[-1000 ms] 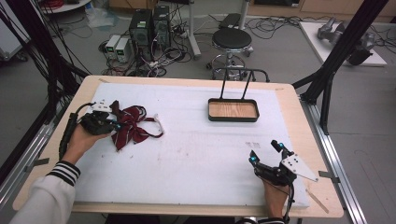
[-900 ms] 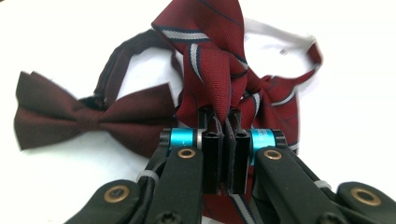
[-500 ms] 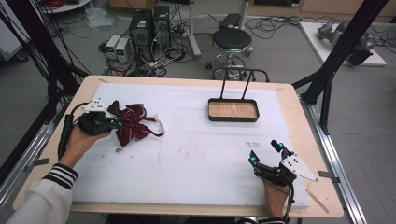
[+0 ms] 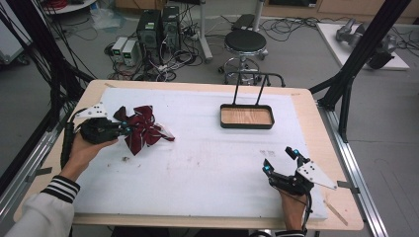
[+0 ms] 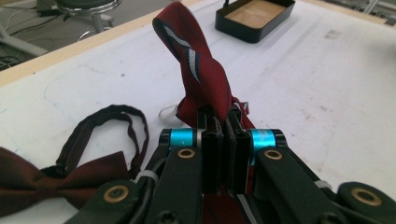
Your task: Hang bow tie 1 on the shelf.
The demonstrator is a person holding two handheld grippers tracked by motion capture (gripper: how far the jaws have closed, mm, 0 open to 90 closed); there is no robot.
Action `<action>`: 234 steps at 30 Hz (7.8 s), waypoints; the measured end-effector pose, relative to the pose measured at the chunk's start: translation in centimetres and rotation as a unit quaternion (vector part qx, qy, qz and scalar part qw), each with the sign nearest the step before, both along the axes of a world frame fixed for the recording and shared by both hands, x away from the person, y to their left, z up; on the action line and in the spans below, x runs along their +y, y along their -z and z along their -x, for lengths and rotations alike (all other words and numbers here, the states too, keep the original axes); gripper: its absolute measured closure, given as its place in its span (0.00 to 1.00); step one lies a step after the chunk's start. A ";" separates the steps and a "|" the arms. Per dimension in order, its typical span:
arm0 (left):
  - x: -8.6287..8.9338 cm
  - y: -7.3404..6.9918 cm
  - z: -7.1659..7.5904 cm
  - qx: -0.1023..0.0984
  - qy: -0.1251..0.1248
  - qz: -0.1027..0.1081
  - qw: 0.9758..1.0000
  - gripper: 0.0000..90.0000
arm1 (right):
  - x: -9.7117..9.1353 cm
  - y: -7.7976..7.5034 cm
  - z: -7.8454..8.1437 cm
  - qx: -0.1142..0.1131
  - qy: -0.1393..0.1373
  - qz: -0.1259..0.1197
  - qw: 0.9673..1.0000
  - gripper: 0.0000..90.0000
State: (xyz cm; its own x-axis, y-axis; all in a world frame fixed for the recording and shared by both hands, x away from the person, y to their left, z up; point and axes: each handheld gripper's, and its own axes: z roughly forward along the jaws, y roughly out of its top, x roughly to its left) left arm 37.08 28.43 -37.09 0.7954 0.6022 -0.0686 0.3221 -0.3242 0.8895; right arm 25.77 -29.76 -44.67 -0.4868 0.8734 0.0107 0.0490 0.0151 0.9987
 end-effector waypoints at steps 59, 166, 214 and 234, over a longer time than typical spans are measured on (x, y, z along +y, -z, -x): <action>-11.5 -6.1 2.7 -0.082 0.144 0.058 0.984 0.96 | 12.7 -9.3 -5.2 0.076 -0.311 0.025 0.947 0.18; -4.7 3.1 6.2 -0.144 0.003 0.088 0.986 0.16 | 11.6 -13.0 -9.7 0.055 -0.171 0.030 0.983 0.96; -3.2 6.9 6.5 -0.160 -0.036 0.126 0.978 0.16 | 14.0 -12.2 -18.6 0.072 -0.100 0.033 0.992 0.96; -3.1 6.9 6.5 -0.161 -0.040 0.134 0.977 0.16 | 14.6 -10.7 -20.2 0.091 -0.088 0.031 0.991 0.96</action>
